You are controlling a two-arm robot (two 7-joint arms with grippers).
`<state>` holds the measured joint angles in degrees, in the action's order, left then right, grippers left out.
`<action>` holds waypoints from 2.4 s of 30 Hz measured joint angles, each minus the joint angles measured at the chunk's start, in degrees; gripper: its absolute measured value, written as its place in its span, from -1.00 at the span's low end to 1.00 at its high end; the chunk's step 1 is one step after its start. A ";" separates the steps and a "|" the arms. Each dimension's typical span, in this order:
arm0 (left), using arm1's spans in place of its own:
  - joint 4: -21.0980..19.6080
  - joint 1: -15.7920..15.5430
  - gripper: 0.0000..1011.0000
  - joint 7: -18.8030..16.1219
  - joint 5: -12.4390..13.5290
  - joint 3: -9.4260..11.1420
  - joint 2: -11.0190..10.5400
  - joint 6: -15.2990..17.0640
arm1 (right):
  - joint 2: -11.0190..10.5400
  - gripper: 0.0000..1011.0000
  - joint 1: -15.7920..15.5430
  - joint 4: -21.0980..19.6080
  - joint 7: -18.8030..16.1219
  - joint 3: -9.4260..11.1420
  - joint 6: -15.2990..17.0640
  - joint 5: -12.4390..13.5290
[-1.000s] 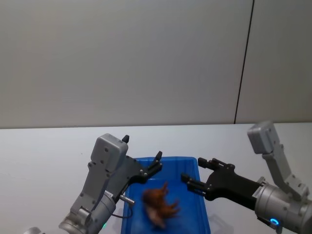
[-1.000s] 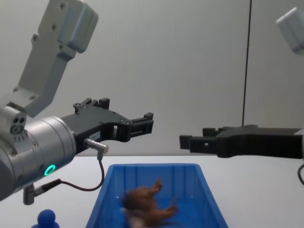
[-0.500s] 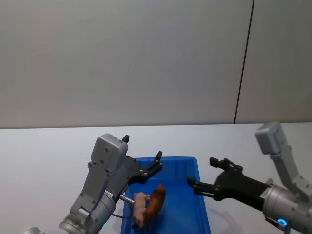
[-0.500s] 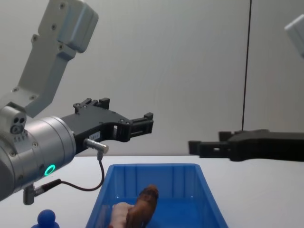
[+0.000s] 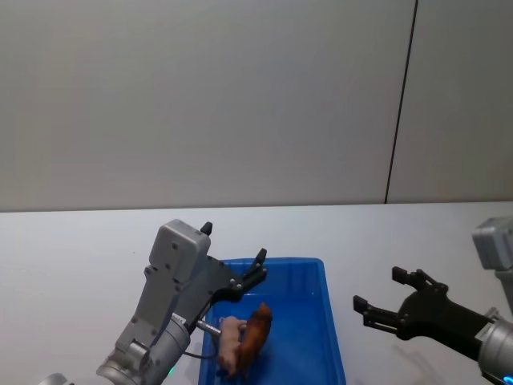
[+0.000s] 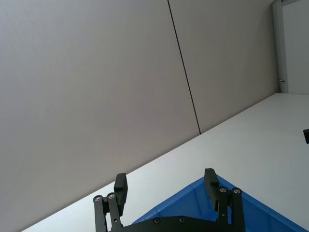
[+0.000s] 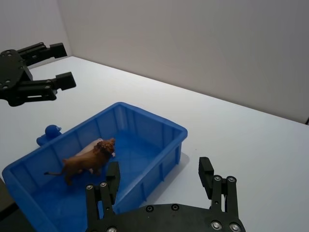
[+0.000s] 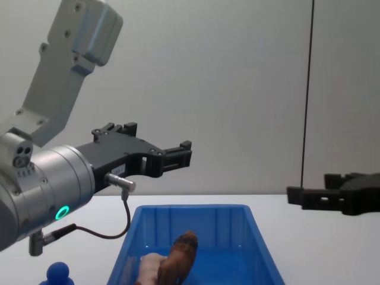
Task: Pick up the two dolls from the table and place them into the box.
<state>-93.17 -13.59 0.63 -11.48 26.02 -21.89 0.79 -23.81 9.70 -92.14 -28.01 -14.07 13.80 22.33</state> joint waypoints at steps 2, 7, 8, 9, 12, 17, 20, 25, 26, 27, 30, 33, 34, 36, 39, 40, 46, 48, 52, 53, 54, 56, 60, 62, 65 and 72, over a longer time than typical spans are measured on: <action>0.00 0.03 0.98 0.00 0.06 -0.02 0.00 0.01 | -0.36 0.98 -0.31 -0.14 0.19 0.19 -0.22 0.16; -0.30 0.27 0.98 -0.16 0.60 -0.10 -0.21 0.48 | -1.28 0.98 -1.19 -0.47 0.71 0.69 -0.79 0.58; -0.49 0.42 0.98 -0.32 0.76 -0.14 -0.36 0.68 | -1.37 0.98 -1.29 -0.52 0.76 0.74 -0.87 0.63; -0.61 0.51 0.98 -0.48 0.90 -0.18 -0.45 0.88 | -1.46 0.98 -1.37 -0.56 0.81 0.80 -0.93 0.67; -1.26 1.01 0.98 -1.10 1.21 -0.37 -0.99 1.50 | -1.77 0.98 -1.66 -0.68 0.98 0.96 -1.13 0.82; -2.77 2.45 0.98 -2.65 1.44 -0.95 -2.45 3.10 | -2.20 0.98 -2.06 -0.87 1.21 1.21 -1.42 1.03; -3.74 3.56 0.98 -3.71 1.32 -1.39 -3.60 3.95 | -2.36 0.98 -2.22 -0.92 1.30 1.28 -1.52 1.11; -4.97 5.37 0.98 -5.29 0.59 -2.10 -5.43 5.31 | -2.54 0.98 -2.39 -0.99 1.39 1.38 -1.64 1.21; -5.25 5.94 0.98 -5.84 0.27 -2.34 -6.04 5.63 | -2.60 0.98 -2.45 -1.02 1.42 1.42 -1.68 1.22; -5.25 5.94 0.98 -5.84 0.27 -2.34 -6.04 5.63 | -2.62 0.98 -2.47 -1.02 1.42 1.43 -1.69 1.23; -5.67 7.20 0.98 -6.73 -0.46 -2.82 -7.21 6.15 | -2.69 0.98 -2.54 -1.04 1.47 1.46 -1.74 1.26; -5.77 8.22 0.98 -7.35 -1.25 -3.23 -8.16 6.47 | -2.74 0.98 -2.60 -1.06 1.50 1.49 -1.77 1.28; -5.77 8.81 0.98 -7.60 -1.65 -3.43 -8.62 6.57 | -2.76 0.98 -2.61 -1.06 1.50 1.50 -1.78 1.28; -5.73 9.22 0.98 -7.84 -2.12 -3.61 -8.97 6.62 | -2.79 0.98 -2.64 -1.08 1.52 1.50 -1.79 1.30; -5.39 9.96 0.98 -8.10 -2.91 -3.95 -9.54 6.64 | -2.83 0.98 -2.67 -1.10 1.55 1.52 -1.81 1.31; -5.12 10.39 0.98 -8.18 -3.44 -4.12 -9.80 6.64 | -2.83 0.98 -2.68 -1.11 1.55 1.53 -1.82 1.32; -3.92 11.40 0.98 -8.04 -5.08 -4.64 -10.47 6.45 | -2.86 0.98 -2.71 -1.12 1.59 1.57 -1.86 1.36; -3.45 11.62 0.98 -7.58 -5.62 -4.78 -10.59 6.35 | -2.87 0.98 -2.72 -1.12 1.59 1.59 -1.87 1.36; -2.51 11.81 0.98 -6.52 -6.38 -4.96 -10.64 6.21 | -2.89 0.98 -2.74 -1.12 1.59 1.59 -1.88 1.36; -2.35 11.82 0.98 -6.31 -6.47 -4.98 -10.64 6.19 | -2.90 0.98 -2.75 -1.12 1.60 1.59 -1.88 1.36; -2.09 11.83 0.98 -6.01 -6.63 -5.01 -10.62 6.15 | -2.90 0.98 -2.75 -1.12 1.60 1.59 -1.88 1.36; -1.64 11.83 0.98 -5.56 -6.87 -5.03 -10.55 6.05 | -2.90 0.98 -2.76 -1.12 1.60 1.59 -1.88 1.36; 0.00 11.73 0.98 -4.07 -7.63 -5.09 -10.15 5.74 | -2.93 0.98 -2.78 -1.13 1.59 1.59 -1.88 1.36; 0.64 11.61 0.98 -3.51 -7.90 -5.11 -9.96 5.60 | -2.94 0.98 -2.78 -1.12 1.59 1.59 -1.88 1.36; 1.73 11.35 0.98 -2.53 -8.30 -5.13 -9.60 5.38 | -2.94 0.98 -2.78 -1.12 1.59 1.59 -1.88 1.36; 4.45 10.55 0.98 -0.64 -8.95 -5.20 -8.65 4.76 | -2.94 0.98 -2.78 -1.12 1.59 1.58 -1.88 1.36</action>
<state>-88.72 -3.04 -0.01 -20.43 20.83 -30.55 5.55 -26.75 6.92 -93.26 -26.42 -12.49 11.92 23.68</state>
